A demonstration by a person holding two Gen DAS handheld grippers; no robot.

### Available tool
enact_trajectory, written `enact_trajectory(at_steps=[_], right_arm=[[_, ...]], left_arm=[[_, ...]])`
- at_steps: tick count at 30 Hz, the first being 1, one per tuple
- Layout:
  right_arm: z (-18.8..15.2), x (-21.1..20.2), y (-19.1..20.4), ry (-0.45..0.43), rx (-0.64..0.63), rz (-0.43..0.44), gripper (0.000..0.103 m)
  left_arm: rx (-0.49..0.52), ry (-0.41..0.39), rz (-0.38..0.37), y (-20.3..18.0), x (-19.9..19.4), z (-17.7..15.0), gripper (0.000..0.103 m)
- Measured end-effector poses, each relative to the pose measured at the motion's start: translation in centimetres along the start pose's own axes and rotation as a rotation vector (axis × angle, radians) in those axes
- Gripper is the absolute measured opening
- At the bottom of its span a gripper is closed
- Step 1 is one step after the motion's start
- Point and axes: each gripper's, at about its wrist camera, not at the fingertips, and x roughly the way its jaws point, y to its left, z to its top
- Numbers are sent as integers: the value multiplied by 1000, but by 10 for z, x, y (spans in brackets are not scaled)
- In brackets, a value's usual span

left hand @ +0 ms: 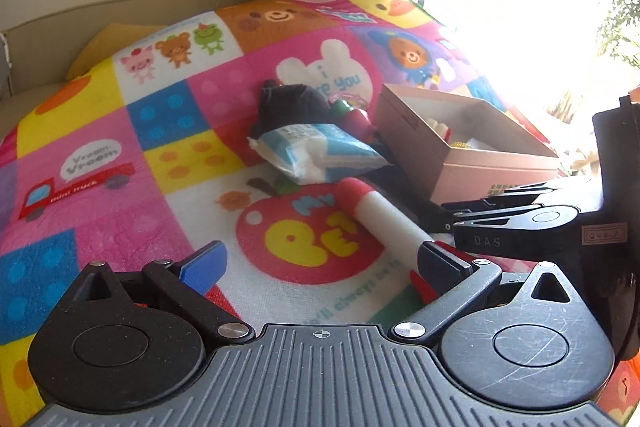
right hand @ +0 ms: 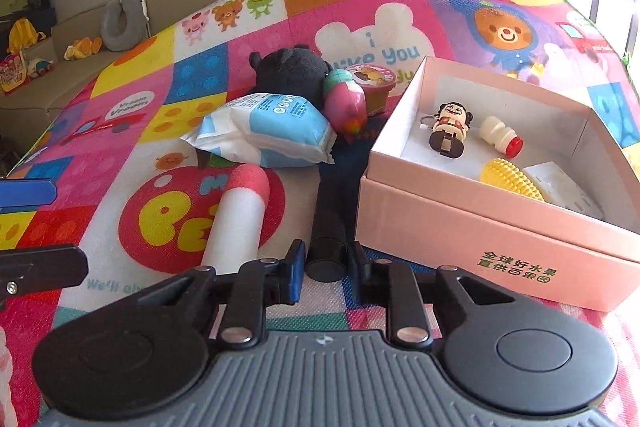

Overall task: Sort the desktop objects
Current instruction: 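Move left gripper to the rocket while right gripper reaches the black cylinder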

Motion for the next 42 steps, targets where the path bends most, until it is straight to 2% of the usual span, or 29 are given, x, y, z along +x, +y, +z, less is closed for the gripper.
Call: enact_trajectory(at_steps=[4,8,14,18,22,24,29,31,33,36,38,40,42], right_arm=[[-15,-27,-6,-18,4,13,22],[-44,-64,-17,-32,-19,-38,22],[-79,-95,-37,-21,37,-157,22],[-88,-109,-42,-44,64,-178,23],[-92,-111,-41,-54,49,-194,33],[-93,-108,-41,-42,36,-209,34],[-96,-106,-41,-27,18,-240,43],[-96,-106,-40,-33,-6,-279,43],[-96,-105,-38,-49,-53,-358,44],[-96,-100,-42,-61,-83,-499,51],[-92,-97,-51,-53,-35,-538,54],[-89,-97,-59,-46,39,-509,54],[-88,-98,-59,-46,90,-452,54]], left_arm=[[51,28,-48,-23,2,-1,103],[99,75,-83,-56,18,-6,103],[129,102,-62,-90,45,-7,103],[141,102,-36,-94,52,-5,103],[172,81,-23,-92,46,-3,103],[199,61,-2,-88,41,-4,103],[220,25,80,-70,27,-2,103],[220,13,128,-60,21,-1,103],[221,0,184,-51,16,0,103],[167,-18,236,-32,9,4,103],[80,-18,214,-20,4,8,103],[-5,-8,151,-14,1,12,103],[-48,11,92,-17,3,13,103]])
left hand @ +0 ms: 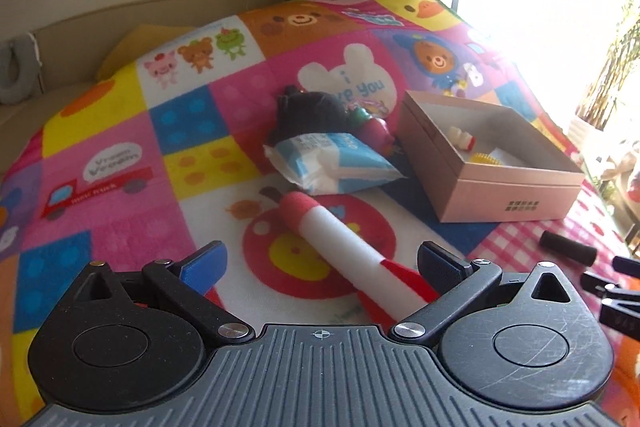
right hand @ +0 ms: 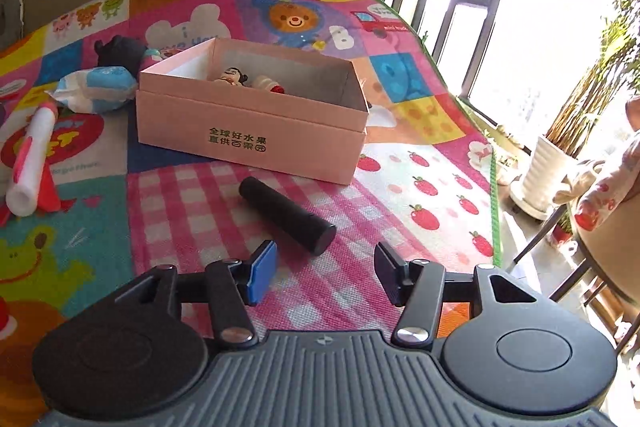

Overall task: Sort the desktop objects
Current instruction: 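Move left gripper to the rocket while right gripper reaches the black cylinder, then grasp the white-and-red rocket with left gripper while right grasps the black cylinder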

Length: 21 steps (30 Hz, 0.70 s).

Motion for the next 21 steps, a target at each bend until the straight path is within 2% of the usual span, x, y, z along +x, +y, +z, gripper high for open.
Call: enact_trajectory(at_steps=[3,6,8,12,17,21], right_arm=[[1,1,9,-3,-2,12,54],[2,6,14,7,-1,12,54],[3,10,15,17,16,5,60],[12,17,10,37,116,-1,86],[27,37,18,113,194,5,88],[37,54,22,154,268,-40,88]], left_arm=[[31,35,-62,-20,10,-5,103],[88,54,-76,-42,27,-13,103],[109,73,-45,-50,41,-17,103],[123,82,11,-46,53,-23,103],[139,65,50,-25,41,-26,103],[144,45,143,2,31,-29,103]])
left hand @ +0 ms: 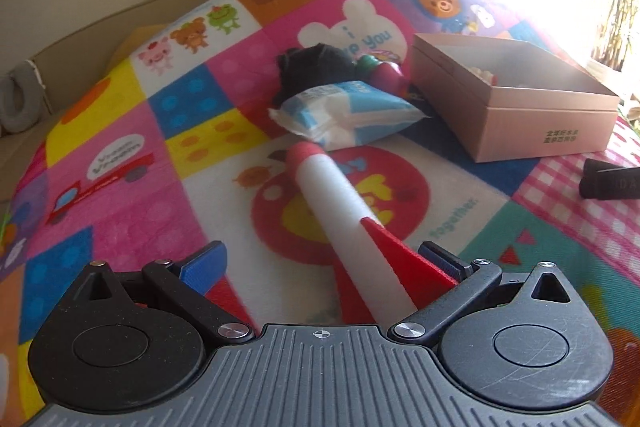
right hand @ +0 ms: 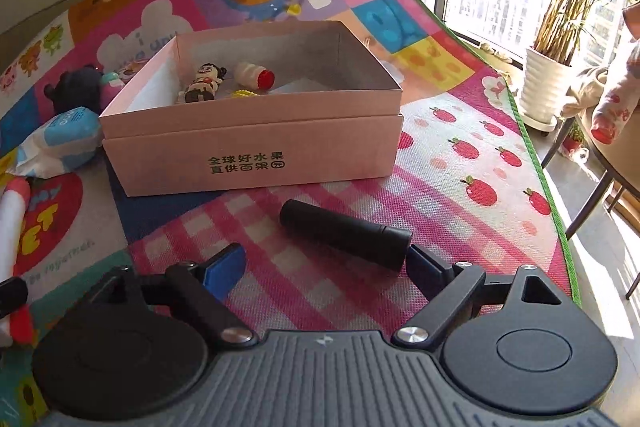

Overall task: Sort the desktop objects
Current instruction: 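Grasp the white-and-red rocket with left gripper while right grasps the black cylinder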

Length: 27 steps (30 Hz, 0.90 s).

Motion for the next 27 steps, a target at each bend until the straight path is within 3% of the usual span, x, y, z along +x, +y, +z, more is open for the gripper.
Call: enact_trajectory(at_steps=[2,4,6,10,13,15,17,18,19,23,25,27], right_arm=[[4,4,5,-3,13,-14,86],[5,5,12,-23,-3,-19,72],[6,6,19,-46,-32,-27,65],[11,12,22,-62,-38,-29,64],[14,14,17,-64,-60,6,63],[15,14,15,-61,-96,31,63],[15,13,16,-64,-113,34,72],[15,12,17,-65,-104,33,82],[14,12,19,-65,-100,36,83],[19,17,24,-67,-76,36,83],[21,22,23,-61,-63,22,74],[21,22,20,-65,-51,38,74]], left_arm=[[-31,-1,32,18,-2,-2,103],[-84,-8,26,36,-5,-1,103],[-146,-24,-27,50,-10,0,103],[-306,-18,-167,68,-11,3,103],[-353,-23,-223,69,-10,4,103],[-348,-35,-234,65,-10,3,103],[-309,-65,-201,56,-11,3,103],[-278,-72,-188,50,-12,3,103],[-244,-73,-181,45,-12,4,103],[-127,-55,-151,28,-10,4,103],[-111,-41,-151,25,-7,5,103],[-119,-36,-145,25,-4,7,103]])
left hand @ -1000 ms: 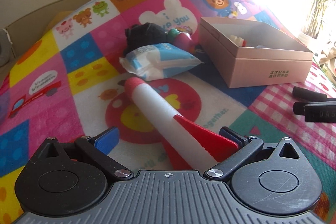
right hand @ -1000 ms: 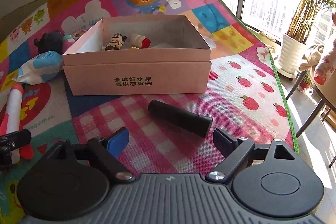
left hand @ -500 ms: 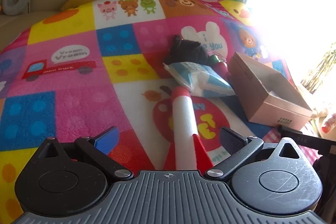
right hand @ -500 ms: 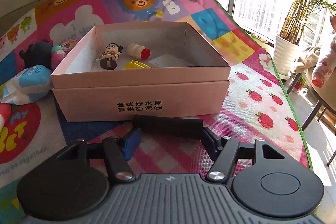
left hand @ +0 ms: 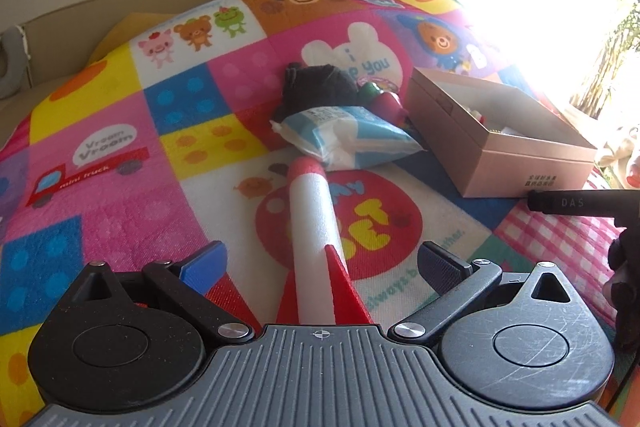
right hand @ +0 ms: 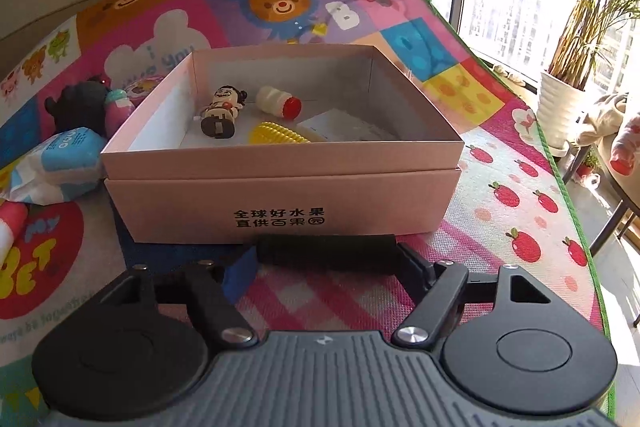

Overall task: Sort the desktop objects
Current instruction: 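Grasp the white-and-red rocket with left gripper while right grasps the black cylinder, then carry the rocket and black cylinder into the pink box and release both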

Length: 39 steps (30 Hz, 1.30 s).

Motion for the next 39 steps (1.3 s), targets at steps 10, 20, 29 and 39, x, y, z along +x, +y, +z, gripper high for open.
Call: enact_trajectory(at_steps=[10,20,29,39], right_arm=[[-27,-38,-17,-5,-62,99,74],[-46,-99,-33,-39,-194,166,74],[-47,-169,-50,-178,-268,210,74],[-3,-217,-73,-422,-237,191,74]], left_arm=[[23,84,55,0,33,13,66],[129,79,-15,-21,-15,-4,32],[234,-92,-126,-63,-108,9,32],[329,-241,-178,-126,-105,72,32]])
